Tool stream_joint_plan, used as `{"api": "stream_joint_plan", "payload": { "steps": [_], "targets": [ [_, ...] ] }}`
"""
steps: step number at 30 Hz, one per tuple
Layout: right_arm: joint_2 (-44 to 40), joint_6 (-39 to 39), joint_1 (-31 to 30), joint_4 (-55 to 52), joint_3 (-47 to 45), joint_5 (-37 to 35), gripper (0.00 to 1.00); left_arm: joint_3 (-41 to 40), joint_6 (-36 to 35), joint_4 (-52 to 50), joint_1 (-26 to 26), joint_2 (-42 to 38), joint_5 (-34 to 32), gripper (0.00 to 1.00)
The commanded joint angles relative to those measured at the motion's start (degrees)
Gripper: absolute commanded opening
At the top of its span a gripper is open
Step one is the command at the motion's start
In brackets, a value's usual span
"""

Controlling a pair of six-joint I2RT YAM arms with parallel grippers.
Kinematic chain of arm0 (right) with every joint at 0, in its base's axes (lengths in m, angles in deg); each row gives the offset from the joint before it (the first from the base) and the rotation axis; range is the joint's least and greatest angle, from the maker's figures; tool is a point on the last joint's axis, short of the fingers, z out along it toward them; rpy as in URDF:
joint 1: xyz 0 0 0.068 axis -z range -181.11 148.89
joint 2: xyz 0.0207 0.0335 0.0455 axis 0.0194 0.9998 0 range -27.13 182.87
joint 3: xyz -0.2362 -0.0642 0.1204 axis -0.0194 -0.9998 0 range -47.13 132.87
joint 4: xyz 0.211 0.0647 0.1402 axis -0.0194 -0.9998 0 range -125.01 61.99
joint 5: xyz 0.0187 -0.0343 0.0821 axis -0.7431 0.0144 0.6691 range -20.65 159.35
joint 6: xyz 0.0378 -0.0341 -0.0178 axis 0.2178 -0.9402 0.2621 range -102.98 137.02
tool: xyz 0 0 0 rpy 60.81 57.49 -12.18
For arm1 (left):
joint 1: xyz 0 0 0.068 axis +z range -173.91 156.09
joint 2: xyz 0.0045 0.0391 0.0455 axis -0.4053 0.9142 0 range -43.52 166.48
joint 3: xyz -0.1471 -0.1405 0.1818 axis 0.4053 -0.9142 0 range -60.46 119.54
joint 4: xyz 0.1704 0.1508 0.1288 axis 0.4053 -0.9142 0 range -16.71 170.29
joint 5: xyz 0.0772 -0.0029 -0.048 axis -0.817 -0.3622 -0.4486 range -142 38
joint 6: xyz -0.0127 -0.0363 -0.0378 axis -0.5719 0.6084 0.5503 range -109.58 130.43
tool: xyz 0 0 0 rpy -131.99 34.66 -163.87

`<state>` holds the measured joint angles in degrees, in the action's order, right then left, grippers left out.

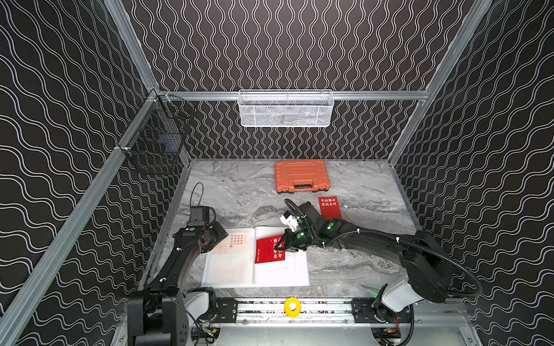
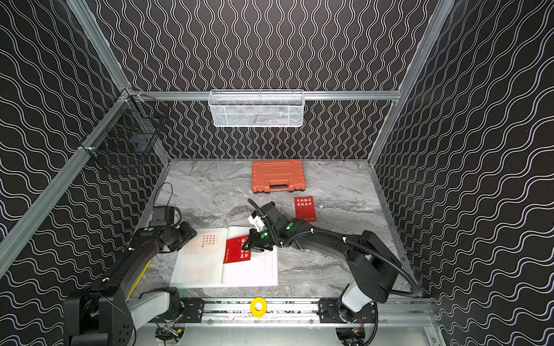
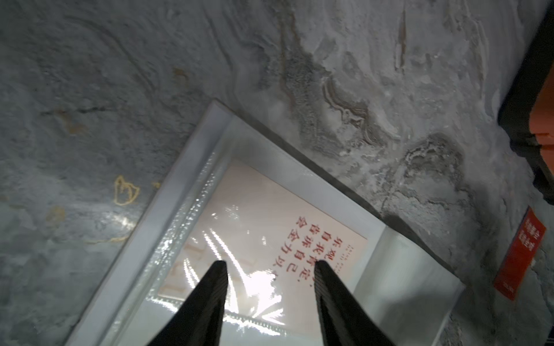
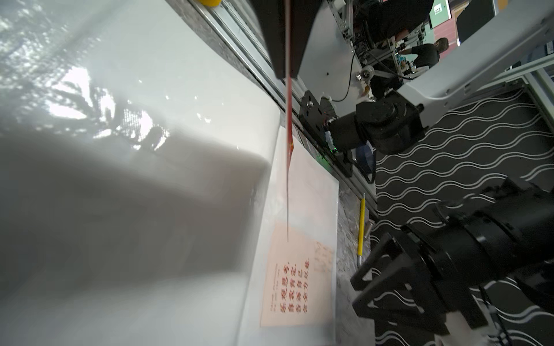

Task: Place the photos into the photo albums
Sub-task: Insert the photo into the photo album.

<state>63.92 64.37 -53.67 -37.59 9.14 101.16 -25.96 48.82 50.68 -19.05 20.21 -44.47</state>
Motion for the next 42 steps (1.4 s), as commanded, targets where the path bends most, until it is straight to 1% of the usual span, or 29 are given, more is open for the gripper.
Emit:
{"api": "stream_joint_plan", "payload": {
  "steps": [1,12,19,30,39,42],
  "targets": [
    [0.87,0.23,-1.12,-2.46,0.51,0.03,0.00,-2.04,-0.03,2.35,2.14,-1.41,-2.09,0.52],
    [6.33,1.16,-3.25,-7.40,7.06,-1.38,0.00,-7.85,3.23,10.13,5.26,-2.87,-2.88,0.53],
    [9.11,2.21,-3.90,-11.86,10.76,-4.05,0.00,-10.61,4.62,13.84,5.59,-3.43,-1.95,0.53],
    [10.06,6.59,-5.77,-15.15,13.22,-8.21,0.00,-13.93,6.67,15.90,5.56,-6.32,-3.31,0.54],
    [13.65,7.56,-9.47,-20.85,20.27,-12.78,0.00,-14.45,7.47,15.64,5.59,-9.79,-3.81,0.53],
    [14.13,8.09,-10.17,-22.33,21.37,-14.18,0.00,-14.62,7.74,15.87,5.65,-10.80,-3.99,0.53]
  ]
}}
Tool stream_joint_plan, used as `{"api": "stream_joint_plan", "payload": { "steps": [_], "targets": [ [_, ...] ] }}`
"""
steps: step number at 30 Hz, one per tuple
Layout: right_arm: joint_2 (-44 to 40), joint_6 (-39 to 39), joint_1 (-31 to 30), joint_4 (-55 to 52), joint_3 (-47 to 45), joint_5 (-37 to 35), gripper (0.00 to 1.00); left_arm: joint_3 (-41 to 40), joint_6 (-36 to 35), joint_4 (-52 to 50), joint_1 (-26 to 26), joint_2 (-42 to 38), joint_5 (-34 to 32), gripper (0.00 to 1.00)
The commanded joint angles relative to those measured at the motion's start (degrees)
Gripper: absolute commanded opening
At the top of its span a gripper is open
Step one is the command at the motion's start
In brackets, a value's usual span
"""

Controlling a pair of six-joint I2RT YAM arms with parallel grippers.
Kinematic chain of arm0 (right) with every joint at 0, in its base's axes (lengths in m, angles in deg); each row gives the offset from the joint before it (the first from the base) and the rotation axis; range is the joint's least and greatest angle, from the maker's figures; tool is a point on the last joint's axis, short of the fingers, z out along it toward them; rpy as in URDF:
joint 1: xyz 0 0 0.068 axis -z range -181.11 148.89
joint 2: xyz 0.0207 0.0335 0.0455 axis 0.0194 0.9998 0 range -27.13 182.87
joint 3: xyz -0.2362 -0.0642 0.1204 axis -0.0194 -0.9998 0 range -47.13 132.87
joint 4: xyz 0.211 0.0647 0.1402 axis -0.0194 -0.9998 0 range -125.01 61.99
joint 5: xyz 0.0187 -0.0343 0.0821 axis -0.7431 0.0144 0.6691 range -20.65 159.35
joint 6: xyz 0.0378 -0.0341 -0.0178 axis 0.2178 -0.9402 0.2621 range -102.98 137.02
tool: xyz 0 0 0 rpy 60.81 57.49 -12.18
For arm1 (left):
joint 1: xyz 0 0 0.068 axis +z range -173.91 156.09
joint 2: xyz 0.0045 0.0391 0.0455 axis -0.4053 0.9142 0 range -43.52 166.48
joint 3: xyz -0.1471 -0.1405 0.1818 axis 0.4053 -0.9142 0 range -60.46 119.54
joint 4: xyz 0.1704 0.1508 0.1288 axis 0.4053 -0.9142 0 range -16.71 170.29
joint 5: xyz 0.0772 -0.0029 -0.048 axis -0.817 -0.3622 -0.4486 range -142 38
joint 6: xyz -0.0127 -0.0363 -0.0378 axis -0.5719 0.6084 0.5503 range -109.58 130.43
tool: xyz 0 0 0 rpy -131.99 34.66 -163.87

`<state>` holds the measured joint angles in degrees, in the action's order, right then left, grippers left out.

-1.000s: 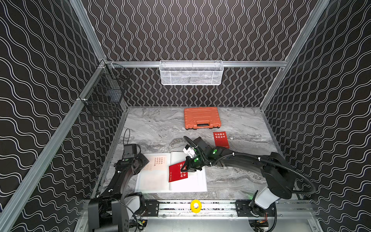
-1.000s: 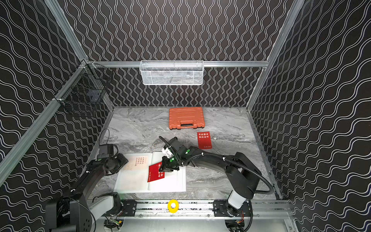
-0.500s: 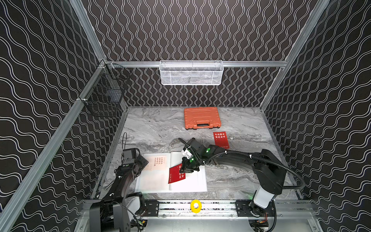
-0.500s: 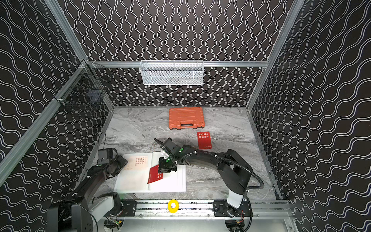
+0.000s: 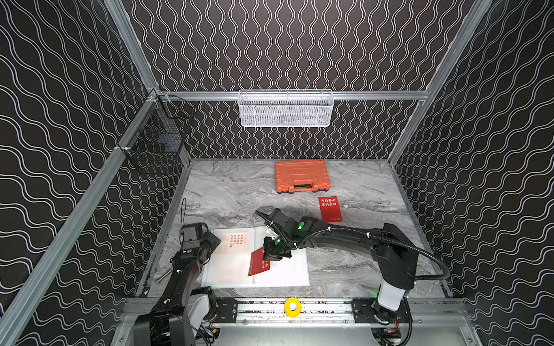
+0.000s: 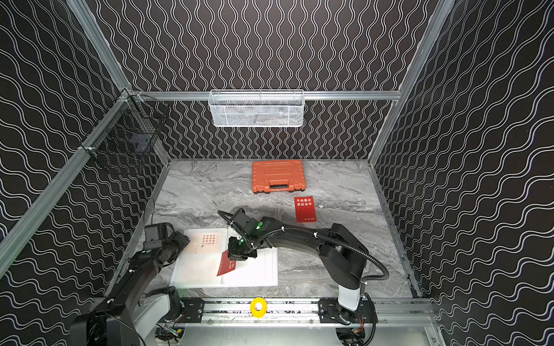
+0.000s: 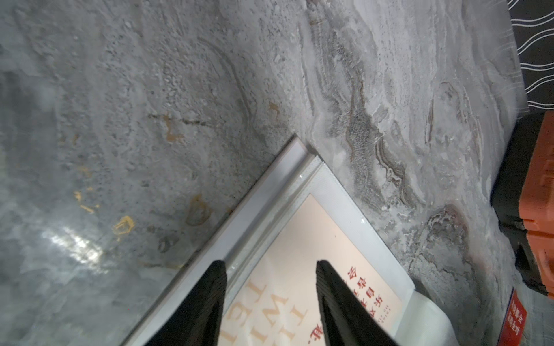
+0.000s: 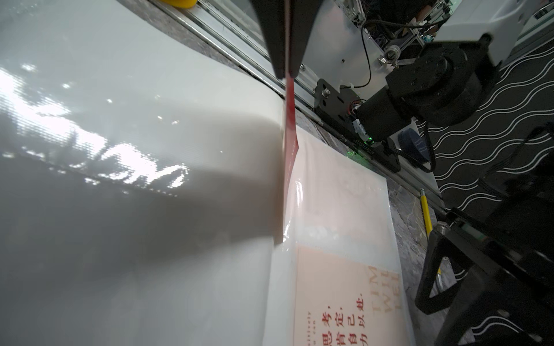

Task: Place the photos into the photo albums
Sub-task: Insert the photo into the photo album.

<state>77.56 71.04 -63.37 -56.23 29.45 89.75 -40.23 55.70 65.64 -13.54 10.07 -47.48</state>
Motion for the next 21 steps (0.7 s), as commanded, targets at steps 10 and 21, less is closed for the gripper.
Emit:
{"api": "stream_joint_plan", "payload": {
  "steps": [10,21],
  "targets": [
    [-0.11,-0.13,-1.02,-10.09,3.72,-7.08,0.00,-0.99,1.13,1.99,0.18,-0.82,-0.15,0.53],
    [1.52,-1.29,-2.05,-12.77,6.35,-8.24,0.00,-0.81,1.09,1.91,0.18,-0.61,-0.12,0.53]
  ]
}}
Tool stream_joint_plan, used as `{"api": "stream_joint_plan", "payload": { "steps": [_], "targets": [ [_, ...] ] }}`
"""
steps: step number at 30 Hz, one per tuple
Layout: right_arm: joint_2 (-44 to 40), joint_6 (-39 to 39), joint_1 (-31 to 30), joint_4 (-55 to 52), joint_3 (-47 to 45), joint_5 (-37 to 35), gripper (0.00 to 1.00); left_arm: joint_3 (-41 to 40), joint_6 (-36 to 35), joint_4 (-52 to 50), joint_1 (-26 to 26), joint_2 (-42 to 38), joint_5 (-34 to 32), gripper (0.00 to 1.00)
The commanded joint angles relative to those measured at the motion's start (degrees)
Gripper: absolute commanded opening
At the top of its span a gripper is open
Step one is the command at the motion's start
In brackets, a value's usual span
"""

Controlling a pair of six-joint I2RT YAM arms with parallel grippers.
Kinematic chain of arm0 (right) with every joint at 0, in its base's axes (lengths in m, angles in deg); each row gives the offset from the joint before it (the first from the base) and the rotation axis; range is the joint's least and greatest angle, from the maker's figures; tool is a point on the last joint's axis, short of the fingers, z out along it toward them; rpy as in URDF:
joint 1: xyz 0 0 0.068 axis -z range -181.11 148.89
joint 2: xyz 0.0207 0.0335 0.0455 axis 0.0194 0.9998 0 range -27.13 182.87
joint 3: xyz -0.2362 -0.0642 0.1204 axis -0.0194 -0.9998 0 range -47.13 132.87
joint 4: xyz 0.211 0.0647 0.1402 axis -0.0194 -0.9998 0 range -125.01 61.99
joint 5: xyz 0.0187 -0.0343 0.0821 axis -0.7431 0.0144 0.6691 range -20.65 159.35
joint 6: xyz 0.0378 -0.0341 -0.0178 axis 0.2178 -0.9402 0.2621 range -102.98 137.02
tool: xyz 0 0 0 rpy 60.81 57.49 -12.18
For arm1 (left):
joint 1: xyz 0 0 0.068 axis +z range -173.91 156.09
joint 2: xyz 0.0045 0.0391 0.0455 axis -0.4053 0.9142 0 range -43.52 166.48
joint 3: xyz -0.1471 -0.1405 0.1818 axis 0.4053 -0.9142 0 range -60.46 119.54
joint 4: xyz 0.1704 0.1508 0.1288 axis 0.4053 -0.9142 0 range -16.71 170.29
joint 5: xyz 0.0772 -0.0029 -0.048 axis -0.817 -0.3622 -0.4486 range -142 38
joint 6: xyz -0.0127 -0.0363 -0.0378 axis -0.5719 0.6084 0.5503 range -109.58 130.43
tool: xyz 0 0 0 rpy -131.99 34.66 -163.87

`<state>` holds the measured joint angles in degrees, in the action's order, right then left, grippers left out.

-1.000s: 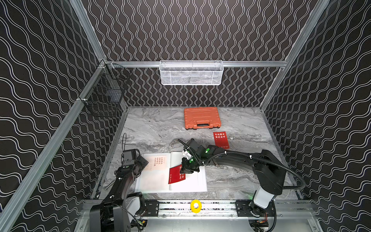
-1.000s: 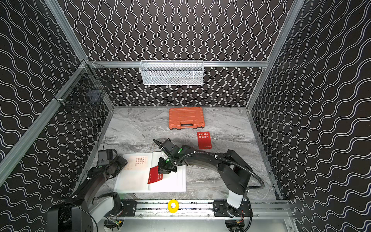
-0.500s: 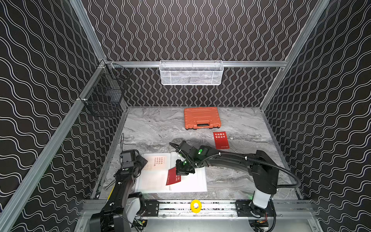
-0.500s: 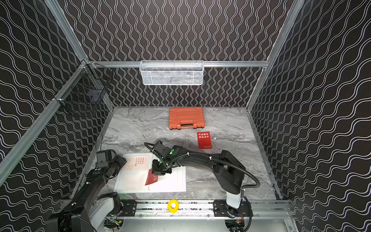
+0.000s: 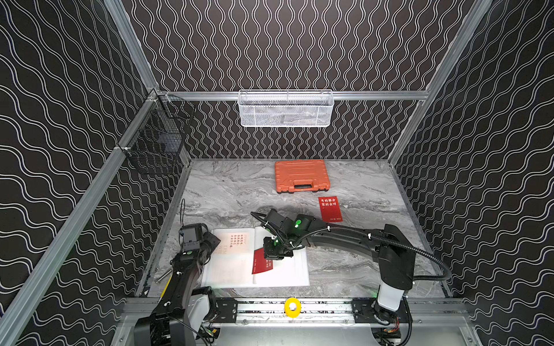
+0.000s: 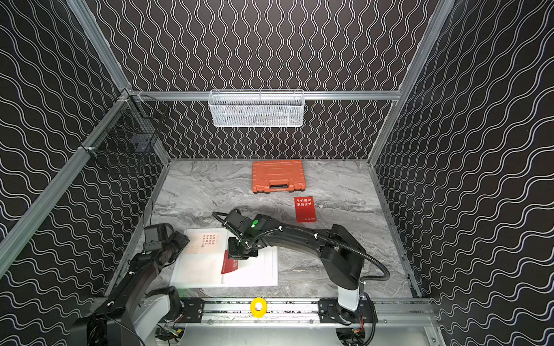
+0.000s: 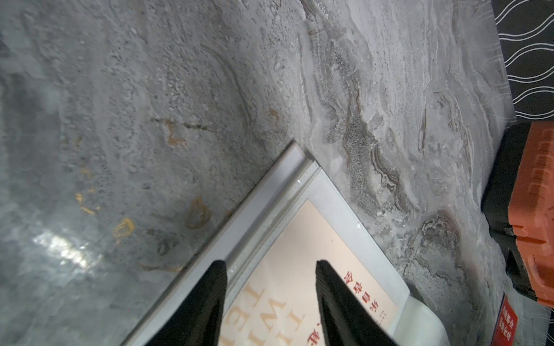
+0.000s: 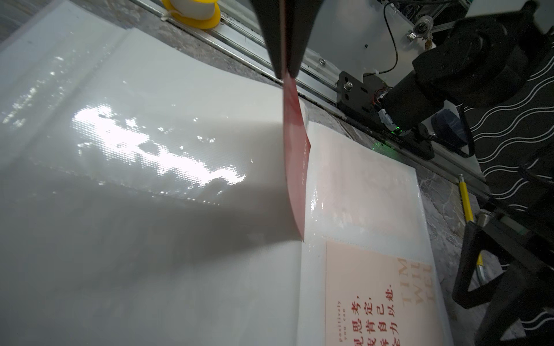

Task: Place the photos into the photo albums
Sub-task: Insert the photo into the photo album.

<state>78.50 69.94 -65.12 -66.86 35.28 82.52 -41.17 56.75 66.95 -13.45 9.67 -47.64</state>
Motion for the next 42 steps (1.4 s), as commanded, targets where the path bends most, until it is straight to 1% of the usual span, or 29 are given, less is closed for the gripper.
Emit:
{"api": "stream_joint_plan", "payload": {
  "steps": [1,14,22,30,31,38,40,42],
  "targets": [
    [0.71,-0.07,-0.37,-2.03,0.56,-0.85,0.00,0.13,0.04,0.62,0.09,-0.36,0.03,0.53],
    [0.48,-0.26,-0.86,0.43,-1.81,0.58,0.00,0.14,-0.36,0.42,0.09,0.02,-0.05,0.53],
    [0.61,-0.96,-0.88,5.16,-4.21,3.82,0.00,0.17,-0.82,0.38,0.09,0.41,-0.32,0.53],
    [2.75,-2.65,-0.70,9.12,-3.46,6.33,0.00,0.20,-1.26,0.59,0.09,2.04,-0.37,0.53],
    [4.42,-2.97,-0.55,9.35,-3.28,6.34,0.00,0.16,-1.27,0.60,0.10,2.24,-0.40,0.53],
    [7.90,-4.54,-0.11,11.08,-1.58,7.38,0.00,-0.04,-1.61,0.42,0.09,2.12,-0.47,0.53],
    [8.11,-4.82,-0.14,10.95,-1.62,7.75,0.10,-0.18,-1.77,0.25,0.09,2.01,-0.62,0.53],
    [7.29,-5.29,-0.15,10.44,-2.40,7.04,0.23,-0.33,-1.92,0.12,0.09,1.92,-0.71,0.53]
  ]
}}
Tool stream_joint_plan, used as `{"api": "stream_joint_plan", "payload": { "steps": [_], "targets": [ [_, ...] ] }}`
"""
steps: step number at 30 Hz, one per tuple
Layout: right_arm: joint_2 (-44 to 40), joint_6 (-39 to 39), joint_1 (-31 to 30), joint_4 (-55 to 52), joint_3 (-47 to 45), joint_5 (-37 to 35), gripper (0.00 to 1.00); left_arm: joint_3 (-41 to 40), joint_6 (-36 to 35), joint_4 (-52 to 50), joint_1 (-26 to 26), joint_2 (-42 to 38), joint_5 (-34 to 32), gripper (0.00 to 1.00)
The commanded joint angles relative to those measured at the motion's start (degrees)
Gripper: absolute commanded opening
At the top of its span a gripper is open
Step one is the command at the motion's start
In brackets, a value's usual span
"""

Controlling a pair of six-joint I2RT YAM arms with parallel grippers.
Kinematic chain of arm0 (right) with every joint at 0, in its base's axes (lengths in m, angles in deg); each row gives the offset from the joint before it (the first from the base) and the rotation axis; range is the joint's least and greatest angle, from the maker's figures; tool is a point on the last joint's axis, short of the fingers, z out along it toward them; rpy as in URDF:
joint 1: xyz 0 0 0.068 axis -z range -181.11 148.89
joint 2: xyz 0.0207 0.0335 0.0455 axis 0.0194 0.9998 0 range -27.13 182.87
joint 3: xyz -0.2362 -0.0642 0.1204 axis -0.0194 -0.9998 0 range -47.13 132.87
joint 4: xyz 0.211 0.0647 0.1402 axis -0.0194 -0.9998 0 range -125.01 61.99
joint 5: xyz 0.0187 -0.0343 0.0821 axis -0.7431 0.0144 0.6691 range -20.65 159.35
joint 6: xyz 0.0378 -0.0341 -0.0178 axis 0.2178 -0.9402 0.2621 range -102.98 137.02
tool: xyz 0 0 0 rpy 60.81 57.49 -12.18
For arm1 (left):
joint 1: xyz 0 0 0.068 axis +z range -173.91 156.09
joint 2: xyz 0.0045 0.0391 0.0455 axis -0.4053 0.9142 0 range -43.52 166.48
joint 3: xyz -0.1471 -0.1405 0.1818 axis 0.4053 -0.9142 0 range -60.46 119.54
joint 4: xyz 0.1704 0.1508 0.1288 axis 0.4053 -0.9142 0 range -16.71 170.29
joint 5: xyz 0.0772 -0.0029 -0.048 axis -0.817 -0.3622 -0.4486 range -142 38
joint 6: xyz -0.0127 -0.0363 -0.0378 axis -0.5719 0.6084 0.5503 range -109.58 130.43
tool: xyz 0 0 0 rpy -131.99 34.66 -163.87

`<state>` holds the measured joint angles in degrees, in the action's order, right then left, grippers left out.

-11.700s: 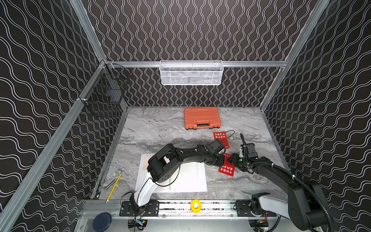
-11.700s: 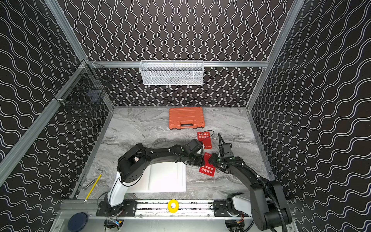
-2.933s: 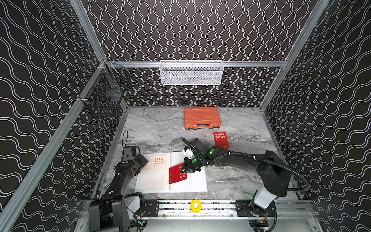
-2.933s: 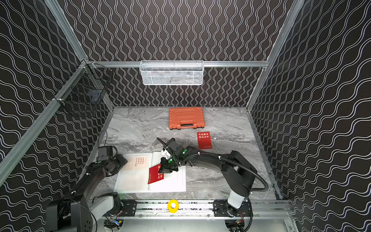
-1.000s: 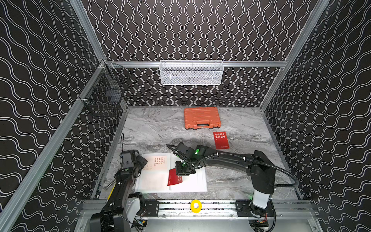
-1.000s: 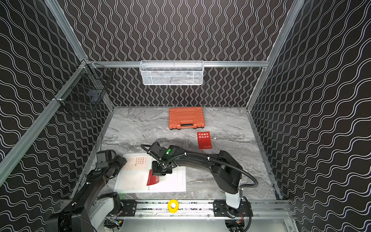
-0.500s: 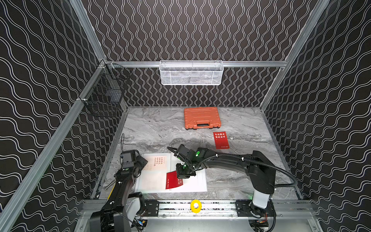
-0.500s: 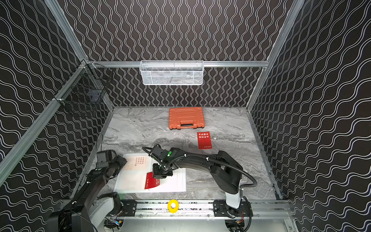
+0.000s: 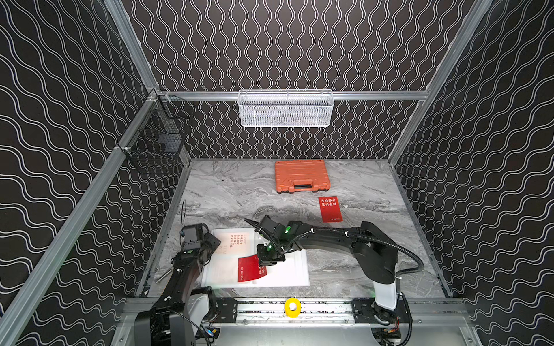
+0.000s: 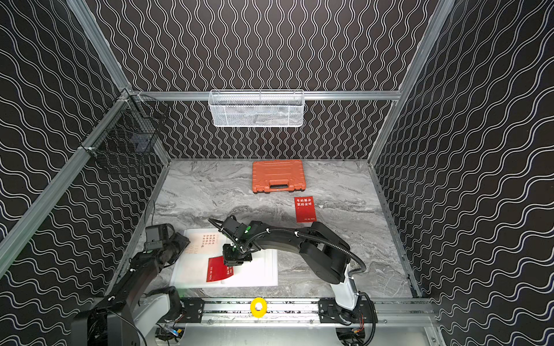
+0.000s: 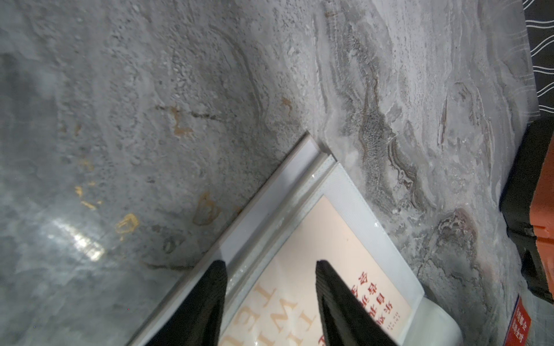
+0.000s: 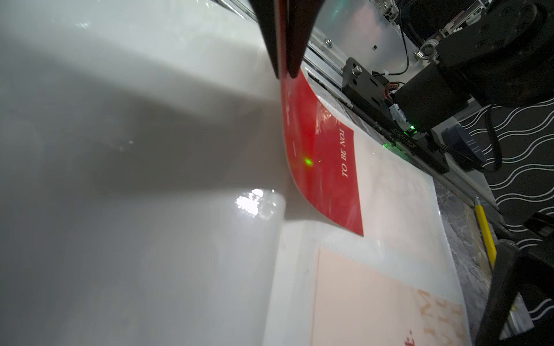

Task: Place the photos into the photo albums
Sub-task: Insert the photo into the photo album.

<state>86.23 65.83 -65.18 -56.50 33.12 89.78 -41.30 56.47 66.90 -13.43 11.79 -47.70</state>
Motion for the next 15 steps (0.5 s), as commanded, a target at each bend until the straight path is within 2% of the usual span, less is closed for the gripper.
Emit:
{"api": "stream_joint_plan", "payload": {
  "steps": [1,3,5,11,15],
  "targets": [
    [-1.10,-1.50,0.00,-0.60,-0.83,-0.91,0.29,-0.30,-1.53,0.29,0.07,-0.25,-0.69,0.53],
    [-2.59,-2.12,0.09,-1.85,-1.91,-2.23,0.37,-0.43,-1.59,0.29,0.07,-0.13,-0.60,0.53],
    [-3.95,-2.56,0.26,-2.68,-3.25,-2.92,0.40,-0.46,-1.50,0.45,0.07,-0.11,-0.53,0.53],
    [-5.73,-2.56,0.27,-2.06,-5.45,-2.29,0.41,-1.16,-1.37,0.93,0.07,-0.12,-0.36,0.53],
    [-4.99,-2.98,0.18,-1.81,-3.63,-1.27,0.40,-1.12,-1.49,0.65,0.07,0.06,-0.16,0.53]
  ]
}}
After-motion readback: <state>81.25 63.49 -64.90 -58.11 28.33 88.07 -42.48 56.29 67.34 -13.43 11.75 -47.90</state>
